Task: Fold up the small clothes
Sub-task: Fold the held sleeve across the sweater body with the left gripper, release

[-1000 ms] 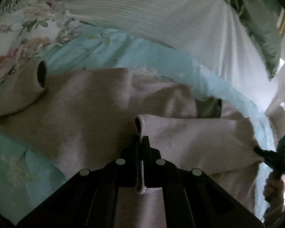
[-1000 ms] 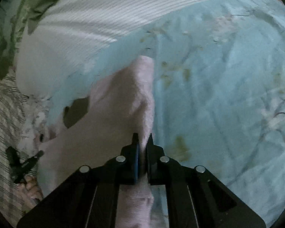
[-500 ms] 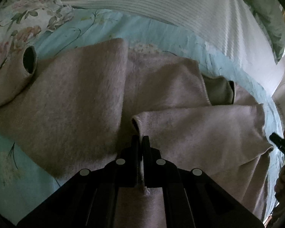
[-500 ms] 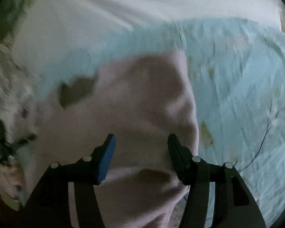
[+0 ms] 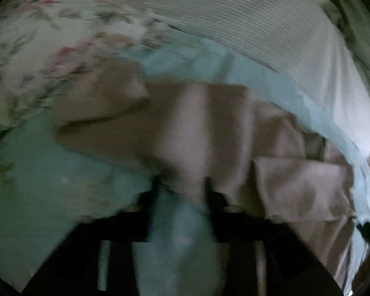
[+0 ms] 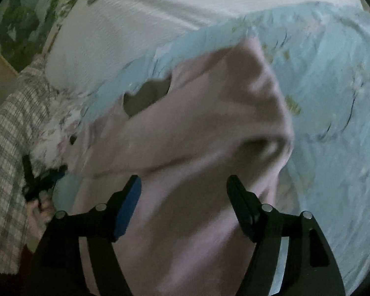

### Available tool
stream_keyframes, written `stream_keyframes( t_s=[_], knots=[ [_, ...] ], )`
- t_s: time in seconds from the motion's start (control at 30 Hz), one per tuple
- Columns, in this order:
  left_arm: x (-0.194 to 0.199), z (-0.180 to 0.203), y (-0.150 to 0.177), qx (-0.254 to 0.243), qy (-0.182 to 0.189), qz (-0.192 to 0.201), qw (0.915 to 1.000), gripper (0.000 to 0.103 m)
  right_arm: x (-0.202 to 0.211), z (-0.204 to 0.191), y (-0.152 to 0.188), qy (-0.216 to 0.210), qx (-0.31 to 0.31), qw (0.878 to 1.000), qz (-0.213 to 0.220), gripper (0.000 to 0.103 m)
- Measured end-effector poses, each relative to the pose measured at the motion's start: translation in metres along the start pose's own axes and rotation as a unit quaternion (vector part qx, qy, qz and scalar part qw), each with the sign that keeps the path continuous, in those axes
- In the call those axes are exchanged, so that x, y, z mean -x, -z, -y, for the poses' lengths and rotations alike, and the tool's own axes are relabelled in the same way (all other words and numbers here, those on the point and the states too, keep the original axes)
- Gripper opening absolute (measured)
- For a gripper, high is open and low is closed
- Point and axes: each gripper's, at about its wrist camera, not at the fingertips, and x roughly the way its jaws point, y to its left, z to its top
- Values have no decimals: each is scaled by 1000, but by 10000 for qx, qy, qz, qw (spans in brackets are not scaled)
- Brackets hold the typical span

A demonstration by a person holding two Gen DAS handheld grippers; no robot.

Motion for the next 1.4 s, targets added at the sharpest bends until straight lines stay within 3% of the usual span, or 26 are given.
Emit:
stream_keyframes(
  t_s=[0.03,0.13,0.33,0.47,0.5,0.53,0.57,0.63,0.67,0.9,1.03,1.23,1.4],
  knots=[
    [0,-7,-5,24,-95,37,9999,69,-5,-2,3,-50,-27,10000,-64,72],
    [-1,-24,-24,-38,-298,179,9994,80,-16,-10,17,-171,-64,9995,-257,72],
    [-37,-28,-56,-700,-1078,165,9916,82,-28,-23,22,-274,-170,9985,-437,72],
    [-71,-42,-72,-751,-1381,-83,9875,82,-29,-28,19,-236,-118,9986,-462,72],
    [-78,-47,-77,-717,-1496,-92,9861,81,-29,-28,19,-233,-132,9985,-470,72],
    [-83,-51,-79,-668,-1529,-102,9859,72,-29,-28,19,-233,-145,9985,-476,72],
    [-86,-55,-82,-598,-1472,-90,9873,63,-30,-28,19,-237,-171,9984,-491,72],
    [-84,-62,-86,-461,-1295,-29,9905,13,-30,-30,21,-270,-189,9982,-496,72],
    [-80,-64,-88,-386,-1185,-2,9922,6,-30,-31,22,-281,-176,9983,-487,72],
    [-20,-59,-75,-137,-561,494,9971,4,-22,-39,24,-425,-81,9983,-387,72],
    [25,-26,-58,-236,45,792,9966,4,-12,-42,25,-508,-73,9983,-270,72],
    [67,70,-32,-660,1036,930,9881,4,9,-35,27,-541,-143,9984,-59,72],
    [65,157,-6,-1065,1684,778,9769,4,31,-18,28,-464,-293,9984,166,72]
  ],
)
